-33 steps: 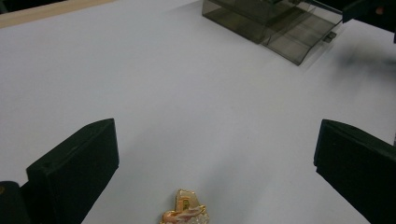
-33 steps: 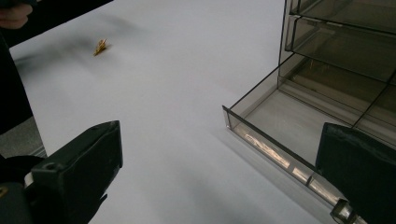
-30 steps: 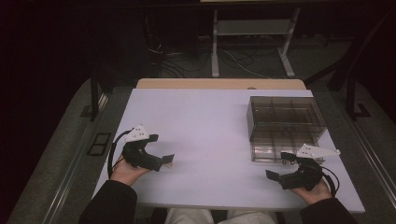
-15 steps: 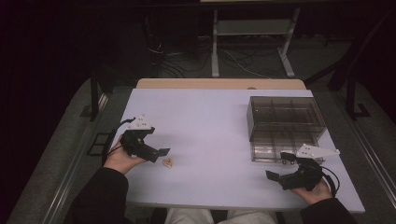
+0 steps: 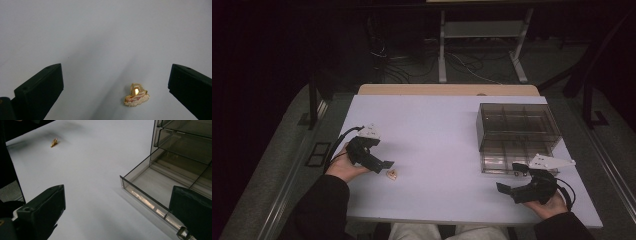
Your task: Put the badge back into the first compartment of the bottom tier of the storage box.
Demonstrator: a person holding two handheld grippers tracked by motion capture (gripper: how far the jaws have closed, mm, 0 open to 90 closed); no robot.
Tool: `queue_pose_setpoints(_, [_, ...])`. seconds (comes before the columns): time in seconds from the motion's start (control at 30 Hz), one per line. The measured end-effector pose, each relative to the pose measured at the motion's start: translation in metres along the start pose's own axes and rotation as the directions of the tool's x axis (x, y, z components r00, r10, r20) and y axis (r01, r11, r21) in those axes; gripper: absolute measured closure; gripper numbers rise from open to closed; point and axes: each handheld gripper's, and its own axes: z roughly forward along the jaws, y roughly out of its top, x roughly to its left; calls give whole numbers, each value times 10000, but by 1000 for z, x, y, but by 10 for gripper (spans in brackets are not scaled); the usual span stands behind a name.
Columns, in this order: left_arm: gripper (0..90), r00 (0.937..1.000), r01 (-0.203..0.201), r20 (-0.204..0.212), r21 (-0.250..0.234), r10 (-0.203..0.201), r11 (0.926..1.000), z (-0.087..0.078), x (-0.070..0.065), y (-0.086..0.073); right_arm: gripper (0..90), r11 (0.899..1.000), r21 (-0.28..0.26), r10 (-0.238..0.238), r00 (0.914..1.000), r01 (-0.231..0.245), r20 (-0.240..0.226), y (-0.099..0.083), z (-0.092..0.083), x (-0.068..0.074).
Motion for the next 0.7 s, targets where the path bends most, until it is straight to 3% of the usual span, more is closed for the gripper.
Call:
queue_pose_setpoints(0.2, [0, 9999, -136, 37, 290, 135, 9995, 2, 6, -2, 2, 10000, 13, 35, 10000, -35, -32, 0, 1, 0])
queue_pose_setpoints(0.4, [0, 9990, -228, 386, 653, 203, 9976, 8, 6, -4, 2, 10000, 26, 19, 10000, -19, -43, 0, 1, 0])
queue_pose_setpoints(0.6, [63, 9918, -687, 1163, 1427, 522, 9874, 21, -1, -3, 3, 10000, 11, 27, 10000, -27, -31, 0, 0, 0])
queue_pose_setpoints(0.7, [90, 9883, -733, 1444, 1733, 483, 9821, 26, -3, -4, 3, 10000, 7, 42, 10000, -42, -42, 0, 0, 0])
